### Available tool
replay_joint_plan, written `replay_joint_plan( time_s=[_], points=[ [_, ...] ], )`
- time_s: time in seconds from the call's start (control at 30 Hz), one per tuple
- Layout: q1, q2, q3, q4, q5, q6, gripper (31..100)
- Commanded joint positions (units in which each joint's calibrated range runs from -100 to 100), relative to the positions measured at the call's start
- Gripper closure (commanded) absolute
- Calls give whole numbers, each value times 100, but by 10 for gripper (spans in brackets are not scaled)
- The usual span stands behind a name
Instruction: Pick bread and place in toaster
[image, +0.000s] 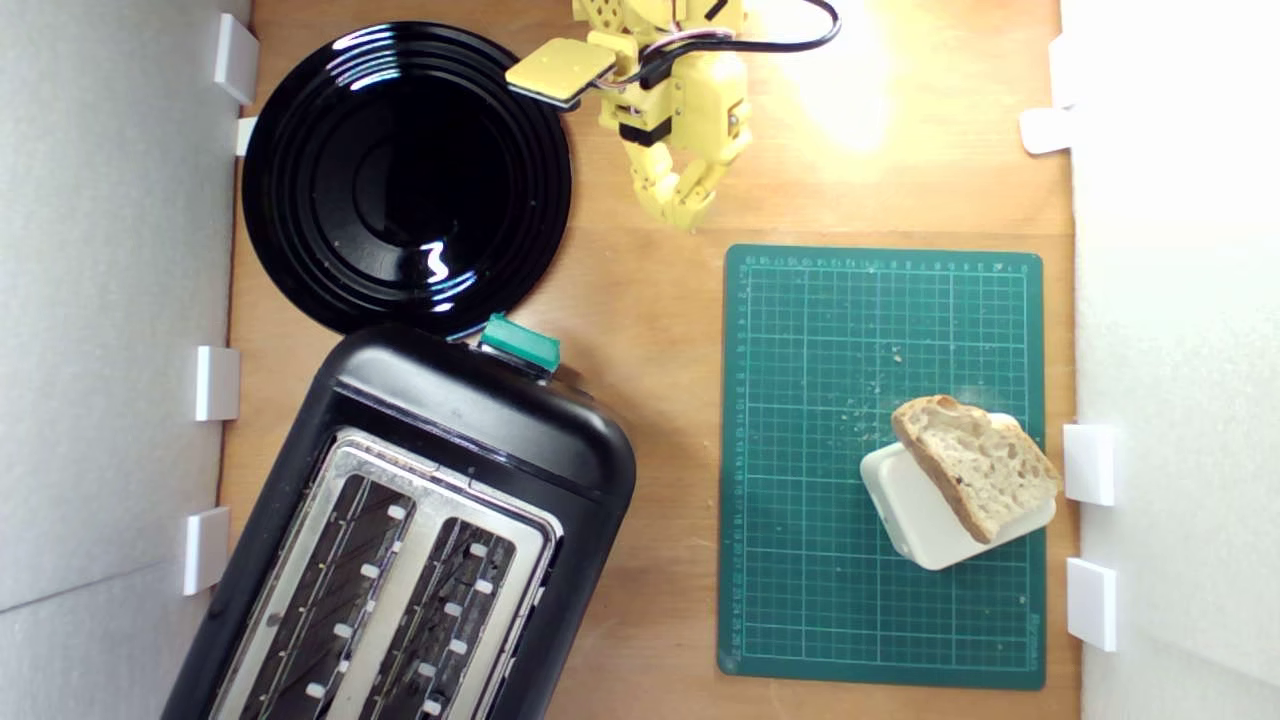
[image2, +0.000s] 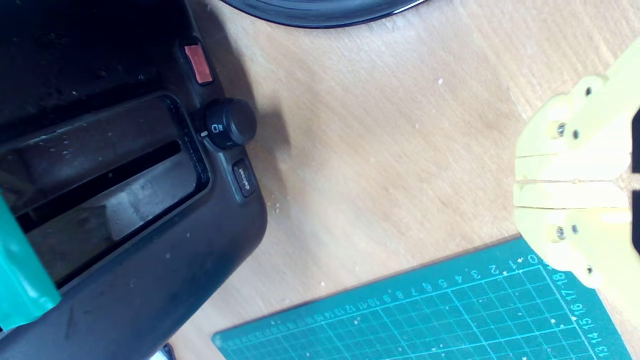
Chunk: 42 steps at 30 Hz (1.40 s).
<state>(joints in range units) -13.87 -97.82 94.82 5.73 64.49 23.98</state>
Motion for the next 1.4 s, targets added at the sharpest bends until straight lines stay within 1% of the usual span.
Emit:
replay_joint_plan(
  time_s=[0.0,0.1,0.37,0.5,0.6,0.7,0.77,0.97,1.03,1.17,1.23,1.27,1.3,1.37],
  points=[
    [-96,206,-63,-29,-238,-178,904],
    [-289,173,-54,-29,-323,-204,904],
    [-281,181,-72,-47,-366,-204,904],
    [-281,264,-190,-47,-630,-209,904],
    [-265,522,-218,-38,-1168,-220,904],
    [-257,1113,-345,-129,-1671,-251,904],
    [-257,1529,-399,-138,-2149,-387,904],
    [-322,2735,-399,-129,-3949,-737,902],
    [-330,3309,-399,-38,-4794,-931,898],
    [-338,4033,-372,-38,-5835,-1062,897],
    [-451,4424,-363,-20,-6492,-1224,897],
    [-515,4574,-354,52,-6714,-1287,896],
    [-531,4757,-354,234,-6987,-1402,896],
    [-547,5081,-363,732,-7430,-1799,896]
  ],
)
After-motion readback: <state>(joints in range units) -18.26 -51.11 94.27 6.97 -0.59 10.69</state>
